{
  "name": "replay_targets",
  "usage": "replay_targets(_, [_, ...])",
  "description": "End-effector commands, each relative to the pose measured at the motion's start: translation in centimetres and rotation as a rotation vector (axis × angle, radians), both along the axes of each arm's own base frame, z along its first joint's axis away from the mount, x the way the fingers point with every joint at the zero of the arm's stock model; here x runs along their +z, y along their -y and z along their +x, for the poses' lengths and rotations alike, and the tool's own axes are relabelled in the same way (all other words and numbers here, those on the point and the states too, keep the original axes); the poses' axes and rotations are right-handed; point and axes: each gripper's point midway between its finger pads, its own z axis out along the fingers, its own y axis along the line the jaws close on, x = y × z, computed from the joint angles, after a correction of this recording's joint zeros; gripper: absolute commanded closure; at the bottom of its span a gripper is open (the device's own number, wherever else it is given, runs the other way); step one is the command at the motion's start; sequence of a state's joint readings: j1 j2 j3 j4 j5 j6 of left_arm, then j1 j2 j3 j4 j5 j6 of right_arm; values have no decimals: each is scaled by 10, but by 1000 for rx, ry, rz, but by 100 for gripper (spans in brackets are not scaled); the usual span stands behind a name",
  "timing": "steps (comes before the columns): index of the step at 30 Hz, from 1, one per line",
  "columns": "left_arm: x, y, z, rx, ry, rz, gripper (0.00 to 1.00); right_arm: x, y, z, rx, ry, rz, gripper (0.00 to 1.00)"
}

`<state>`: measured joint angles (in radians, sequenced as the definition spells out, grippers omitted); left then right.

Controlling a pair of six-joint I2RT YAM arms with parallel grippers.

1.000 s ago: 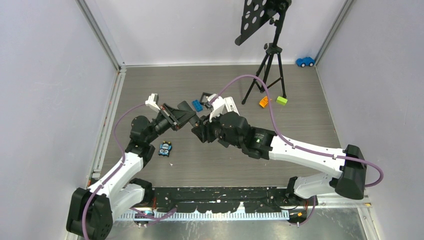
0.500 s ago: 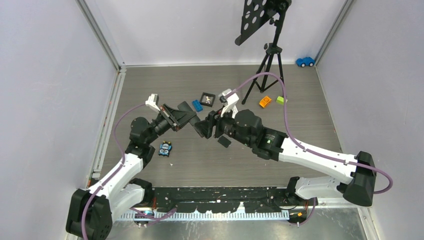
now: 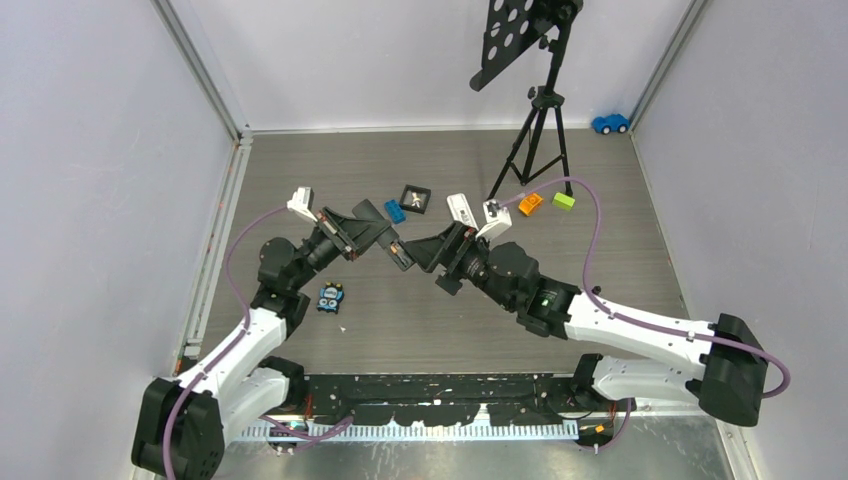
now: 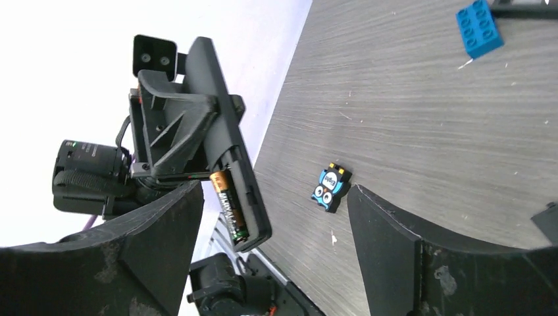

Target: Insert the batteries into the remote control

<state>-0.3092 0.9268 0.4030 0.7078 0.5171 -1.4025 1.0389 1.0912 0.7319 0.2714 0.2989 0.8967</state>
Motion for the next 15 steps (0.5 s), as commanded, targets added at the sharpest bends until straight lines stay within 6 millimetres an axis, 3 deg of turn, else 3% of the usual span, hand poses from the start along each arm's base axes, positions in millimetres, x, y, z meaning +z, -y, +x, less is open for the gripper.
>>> replay_targets(1, [23, -1, -1, 7, 108, -27, 100, 39, -5, 6, -17, -44, 289, 14])
replay_targets(10, [23, 0, 0, 1, 108, -32, 100, 47, -27, 10, 98, -94, 408, 13])
replay_targets(15, [24, 1, -1, -6, 110, -32, 100, 41, -43, 12, 157, -132, 360, 22])
